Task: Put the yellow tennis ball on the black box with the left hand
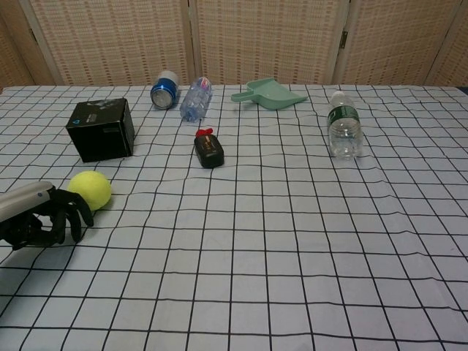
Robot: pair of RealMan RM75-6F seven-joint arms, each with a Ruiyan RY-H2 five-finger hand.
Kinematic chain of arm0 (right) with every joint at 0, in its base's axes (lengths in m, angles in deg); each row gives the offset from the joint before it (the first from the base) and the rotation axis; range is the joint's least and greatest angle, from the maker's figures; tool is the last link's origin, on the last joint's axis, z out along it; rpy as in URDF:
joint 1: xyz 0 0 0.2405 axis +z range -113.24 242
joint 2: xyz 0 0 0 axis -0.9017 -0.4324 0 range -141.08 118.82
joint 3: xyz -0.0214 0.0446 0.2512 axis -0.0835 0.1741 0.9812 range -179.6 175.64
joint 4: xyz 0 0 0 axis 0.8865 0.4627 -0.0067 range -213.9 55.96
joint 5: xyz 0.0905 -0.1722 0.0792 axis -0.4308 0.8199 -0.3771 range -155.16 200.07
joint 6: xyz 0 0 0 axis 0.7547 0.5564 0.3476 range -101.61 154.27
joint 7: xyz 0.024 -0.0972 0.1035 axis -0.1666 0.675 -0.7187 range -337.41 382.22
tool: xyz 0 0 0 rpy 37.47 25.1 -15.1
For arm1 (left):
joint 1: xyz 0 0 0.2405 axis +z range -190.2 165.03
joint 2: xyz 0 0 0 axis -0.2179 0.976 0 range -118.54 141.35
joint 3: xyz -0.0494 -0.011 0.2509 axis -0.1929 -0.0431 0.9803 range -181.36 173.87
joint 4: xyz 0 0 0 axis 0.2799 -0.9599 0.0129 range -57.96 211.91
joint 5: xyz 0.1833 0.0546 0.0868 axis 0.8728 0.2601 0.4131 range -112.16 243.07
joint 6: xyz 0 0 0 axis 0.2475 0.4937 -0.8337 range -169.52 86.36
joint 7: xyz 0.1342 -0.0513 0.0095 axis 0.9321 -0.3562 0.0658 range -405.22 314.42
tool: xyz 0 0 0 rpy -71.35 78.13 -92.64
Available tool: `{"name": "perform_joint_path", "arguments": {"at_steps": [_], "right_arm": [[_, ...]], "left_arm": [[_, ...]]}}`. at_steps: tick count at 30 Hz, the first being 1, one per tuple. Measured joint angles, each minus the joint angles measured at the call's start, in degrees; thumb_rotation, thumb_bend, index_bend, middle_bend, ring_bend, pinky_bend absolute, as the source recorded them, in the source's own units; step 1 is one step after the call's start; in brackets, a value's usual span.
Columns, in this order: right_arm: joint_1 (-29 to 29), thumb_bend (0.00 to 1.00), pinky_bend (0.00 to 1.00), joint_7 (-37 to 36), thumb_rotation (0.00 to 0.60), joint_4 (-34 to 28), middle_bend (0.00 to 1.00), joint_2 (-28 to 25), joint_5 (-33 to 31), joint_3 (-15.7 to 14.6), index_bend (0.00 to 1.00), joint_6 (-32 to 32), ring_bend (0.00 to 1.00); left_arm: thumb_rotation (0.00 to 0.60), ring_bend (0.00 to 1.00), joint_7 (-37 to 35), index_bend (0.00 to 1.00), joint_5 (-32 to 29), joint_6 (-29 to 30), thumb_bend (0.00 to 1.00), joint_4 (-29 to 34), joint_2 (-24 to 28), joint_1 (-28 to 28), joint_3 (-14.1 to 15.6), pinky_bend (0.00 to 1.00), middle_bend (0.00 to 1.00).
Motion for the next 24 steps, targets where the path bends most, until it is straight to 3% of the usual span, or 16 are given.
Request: {"name": "perform_joint_path", "arguments": {"at_steps": [24], "right_arm": [[-0.3,0.21,0.10,-1.1,0.600,-0.5,0.00,-0.5,1.0,-0.2,0.06,0.8,0.00]], "left_arm": [[0.600,0.46,4.8,0.35,-9.2,1.5,0.84,-0.3,-5.0,-4.5,-5.3,0.78,0.43]]}}
